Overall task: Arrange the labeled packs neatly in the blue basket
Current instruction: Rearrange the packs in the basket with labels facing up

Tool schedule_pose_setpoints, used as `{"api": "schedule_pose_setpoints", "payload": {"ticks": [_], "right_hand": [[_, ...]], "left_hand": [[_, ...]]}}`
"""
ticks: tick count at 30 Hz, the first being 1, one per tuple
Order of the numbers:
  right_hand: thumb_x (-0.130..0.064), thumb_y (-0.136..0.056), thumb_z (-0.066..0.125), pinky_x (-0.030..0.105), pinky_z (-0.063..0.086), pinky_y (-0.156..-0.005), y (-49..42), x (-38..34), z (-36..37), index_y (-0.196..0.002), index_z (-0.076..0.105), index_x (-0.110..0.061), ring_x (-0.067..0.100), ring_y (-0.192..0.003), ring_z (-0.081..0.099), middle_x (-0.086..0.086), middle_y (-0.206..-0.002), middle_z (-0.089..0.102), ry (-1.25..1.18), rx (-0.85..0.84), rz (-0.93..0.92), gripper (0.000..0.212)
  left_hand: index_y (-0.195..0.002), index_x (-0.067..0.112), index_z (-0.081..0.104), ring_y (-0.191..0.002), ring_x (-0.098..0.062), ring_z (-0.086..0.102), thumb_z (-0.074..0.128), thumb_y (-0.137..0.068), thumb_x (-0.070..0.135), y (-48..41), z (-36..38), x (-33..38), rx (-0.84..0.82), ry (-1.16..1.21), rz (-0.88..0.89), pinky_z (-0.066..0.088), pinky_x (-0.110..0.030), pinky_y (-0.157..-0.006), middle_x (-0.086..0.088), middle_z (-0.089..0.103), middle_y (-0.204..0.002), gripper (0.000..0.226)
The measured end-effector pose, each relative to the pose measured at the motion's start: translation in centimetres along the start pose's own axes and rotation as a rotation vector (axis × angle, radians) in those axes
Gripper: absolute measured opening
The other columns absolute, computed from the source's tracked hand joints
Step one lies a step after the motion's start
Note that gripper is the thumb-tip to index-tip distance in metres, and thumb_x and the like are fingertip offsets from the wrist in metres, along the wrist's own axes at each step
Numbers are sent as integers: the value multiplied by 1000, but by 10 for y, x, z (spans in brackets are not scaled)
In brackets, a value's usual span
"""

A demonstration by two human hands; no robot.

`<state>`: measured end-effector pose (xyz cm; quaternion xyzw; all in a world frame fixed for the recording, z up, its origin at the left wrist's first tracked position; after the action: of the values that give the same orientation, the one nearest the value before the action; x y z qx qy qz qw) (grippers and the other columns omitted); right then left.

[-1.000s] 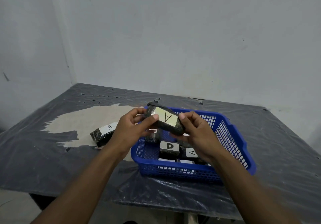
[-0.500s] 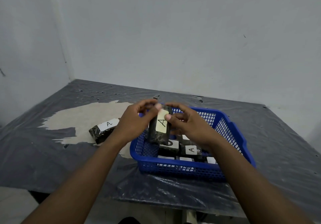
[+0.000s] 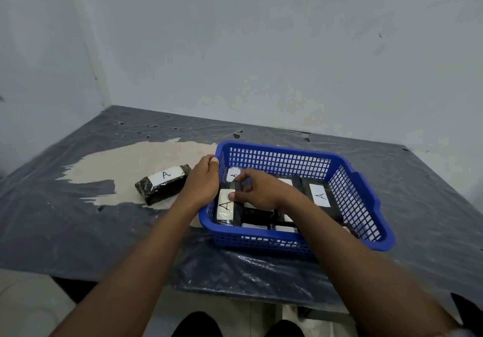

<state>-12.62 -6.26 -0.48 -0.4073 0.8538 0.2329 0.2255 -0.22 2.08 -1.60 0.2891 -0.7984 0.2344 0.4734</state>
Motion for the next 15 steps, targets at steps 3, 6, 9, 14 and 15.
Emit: {"api": "schedule_pose_setpoints", "payload": {"ticks": [3, 6, 9, 14, 15], "right_hand": [[-56, -86, 70, 52, 38, -107, -5, 1, 3, -127, 57, -26, 25, -120, 54, -4, -114, 63, 199, 28, 39, 53], [-61, -85, 67, 49, 32, -102, -6, -1, 4, -129, 61, -32, 32, -130, 39, 2, -133, 57, 387, 56, 53, 53], [-62, -85, 66, 48, 31, -101, -5, -2, 4, -132, 61, -33, 33, -130, 38, 4, -134, 55, 414, 62, 42, 55], [-59, -84, 70, 50, 37, -107, -3, 0, 1, -130, 63, -29, 24, -125, 51, -4, -128, 66, 317, 56, -11, 55], [-57, -82, 73, 50, 41, -106, -2, 1, -3, -129, 64, -28, 22, -122, 56, -5, -126, 67, 257, 71, -27, 55]], "left_hand": [[-139, 19, 47, -93, -14, 56, 23, -105, 38, -1, 2, 1, -1, -12, 11, 37, -30, -75, -1, 60, -114, 45], [-137, 18, 49, -91, -15, 56, 23, -106, 38, -1, 2, 1, 8, -20, 19, 37, -30, -74, -1, 60, -109, 45], [-132, 16, 51, -85, -12, 56, 23, -106, 36, -1, 2, 2, 15, -35, 35, 38, -26, -66, -1, 61, -103, 43], [-131, 15, 51, -86, -12, 53, 24, -106, 35, 1, 0, 5, 25, -73, 46, 36, -30, -73, 2, 56, -102, 42], [-132, 14, 51, -89, -14, 53, 23, -106, 34, 1, 0, 6, 25, -83, 47, 36, -30, -76, 2, 56, -104, 43]]}}
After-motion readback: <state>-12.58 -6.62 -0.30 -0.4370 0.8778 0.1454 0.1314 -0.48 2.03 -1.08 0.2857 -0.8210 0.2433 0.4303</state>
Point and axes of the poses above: each hand's wrist, its own y-axis away from the middle knuckle, its own z-axis out of the palm, x = y × z, the point moved 5 cm from there along -y, towards the middle knuckle
